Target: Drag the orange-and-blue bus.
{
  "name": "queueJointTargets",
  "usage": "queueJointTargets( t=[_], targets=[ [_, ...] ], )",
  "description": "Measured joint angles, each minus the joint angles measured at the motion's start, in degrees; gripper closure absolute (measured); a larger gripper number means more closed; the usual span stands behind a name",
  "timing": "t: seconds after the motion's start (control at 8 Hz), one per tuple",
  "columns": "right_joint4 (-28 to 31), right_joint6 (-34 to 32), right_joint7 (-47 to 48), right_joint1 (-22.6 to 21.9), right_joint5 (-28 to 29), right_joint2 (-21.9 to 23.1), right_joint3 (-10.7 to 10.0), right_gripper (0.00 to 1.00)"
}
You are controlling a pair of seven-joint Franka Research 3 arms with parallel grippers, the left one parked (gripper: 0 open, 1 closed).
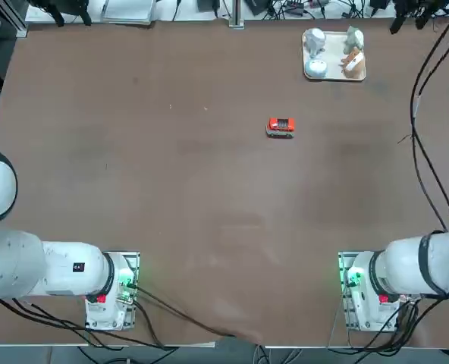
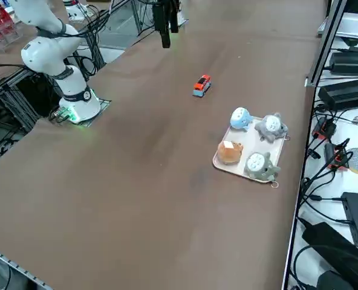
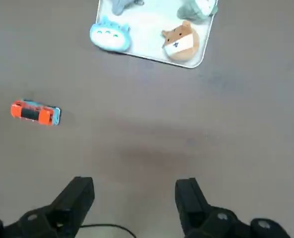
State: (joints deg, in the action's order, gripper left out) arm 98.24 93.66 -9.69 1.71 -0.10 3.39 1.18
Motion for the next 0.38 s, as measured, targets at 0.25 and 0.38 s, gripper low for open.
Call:
queueJointTargets(
  t=[0.25,0.38],
  targets=[
    [0.5,0.0,0.4,-0.1,-1.2,0.0,-0.1,0.00],
    [0.5,0.0,0.5,-0.1,-1.2,0.0,-0.2,0.00]
  ],
)
